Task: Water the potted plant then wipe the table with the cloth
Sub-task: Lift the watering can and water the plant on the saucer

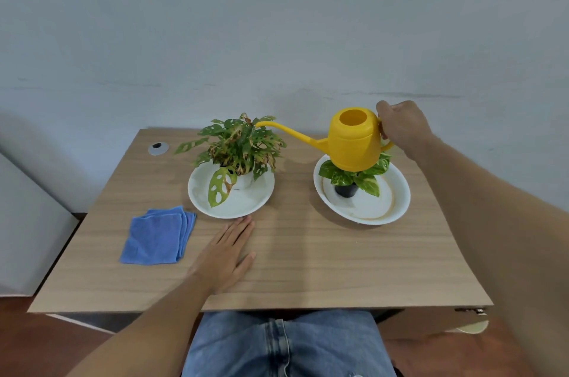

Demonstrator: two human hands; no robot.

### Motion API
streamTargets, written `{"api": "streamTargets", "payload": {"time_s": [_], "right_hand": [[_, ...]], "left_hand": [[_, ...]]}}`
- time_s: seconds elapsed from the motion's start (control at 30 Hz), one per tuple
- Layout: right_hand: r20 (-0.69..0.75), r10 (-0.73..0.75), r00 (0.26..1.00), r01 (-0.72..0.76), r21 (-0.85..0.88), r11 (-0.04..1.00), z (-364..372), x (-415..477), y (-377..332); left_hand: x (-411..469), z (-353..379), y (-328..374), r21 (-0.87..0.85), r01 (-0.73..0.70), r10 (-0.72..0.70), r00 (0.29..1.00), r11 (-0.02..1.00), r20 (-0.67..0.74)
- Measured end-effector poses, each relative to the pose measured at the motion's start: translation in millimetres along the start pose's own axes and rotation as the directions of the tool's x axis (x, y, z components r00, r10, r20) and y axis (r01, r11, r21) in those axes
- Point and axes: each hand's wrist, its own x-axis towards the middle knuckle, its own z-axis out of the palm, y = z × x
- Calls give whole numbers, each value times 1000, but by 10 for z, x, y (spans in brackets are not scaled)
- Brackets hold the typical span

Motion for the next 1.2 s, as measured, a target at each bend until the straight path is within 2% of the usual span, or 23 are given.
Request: {"api": "streamTargets", "payload": {"time_s": [0.37, 0.9, 1.2], "right_hand": [[-93, 55, 994, -57, -20, 998, -79, 148, 41], [-5, -36, 999, 36, 1, 999, 474, 353, -482], [43, -83, 996, 84, -30, 996, 517, 244, -494]], "left_hand": [[-6, -17, 32, -9, 6, -6, 1000, 1000, -9], [-21, -102, 59, -12, 48, -48, 999, 999, 27], [-20, -80, 49, -19, 46, -46, 999, 999, 22]]}}
